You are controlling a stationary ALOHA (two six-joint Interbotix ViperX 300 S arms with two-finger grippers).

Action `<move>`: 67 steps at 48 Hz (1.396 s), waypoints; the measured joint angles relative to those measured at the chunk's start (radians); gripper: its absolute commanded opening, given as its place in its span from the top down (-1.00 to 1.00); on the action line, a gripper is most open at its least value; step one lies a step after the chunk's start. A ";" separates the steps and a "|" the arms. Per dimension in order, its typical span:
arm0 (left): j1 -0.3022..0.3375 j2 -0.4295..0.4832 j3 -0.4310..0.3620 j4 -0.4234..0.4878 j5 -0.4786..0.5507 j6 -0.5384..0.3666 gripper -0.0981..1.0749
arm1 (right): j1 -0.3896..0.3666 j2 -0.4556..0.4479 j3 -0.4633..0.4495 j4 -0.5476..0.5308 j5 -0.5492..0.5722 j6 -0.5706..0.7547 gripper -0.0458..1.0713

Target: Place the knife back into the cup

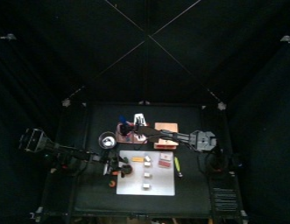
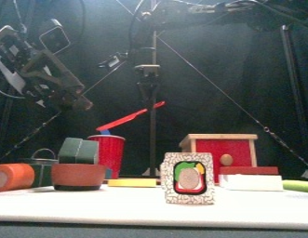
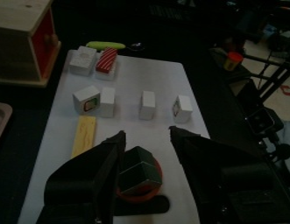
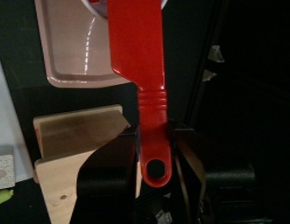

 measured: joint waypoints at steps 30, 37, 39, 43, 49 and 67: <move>0.000 0.002 0.000 0.000 0.000 0.000 -0.58 | -0.009 0.015 -0.002 0.037 0.000 -0.006 -0.04; -0.002 0.000 0.000 0.000 0.000 0.000 -0.58 | -0.012 0.020 -0.002 0.040 0.000 -0.009 -0.04; -0.002 0.000 0.000 0.000 0.000 0.000 -0.58 | -0.012 0.020 -0.002 0.040 0.000 -0.009 -0.04; 0.000 0.002 0.000 0.000 0.000 -0.002 -0.58 | -0.014 0.020 -0.002 0.038 0.000 -0.009 -0.04; 0.000 0.000 0.000 0.000 0.000 0.000 -0.58 | -0.015 0.021 -0.002 0.040 -0.002 -0.009 -0.07; 0.000 0.000 0.002 0.000 0.000 0.000 -0.58 | -0.015 0.021 -0.002 0.034 0.000 -0.008 -0.36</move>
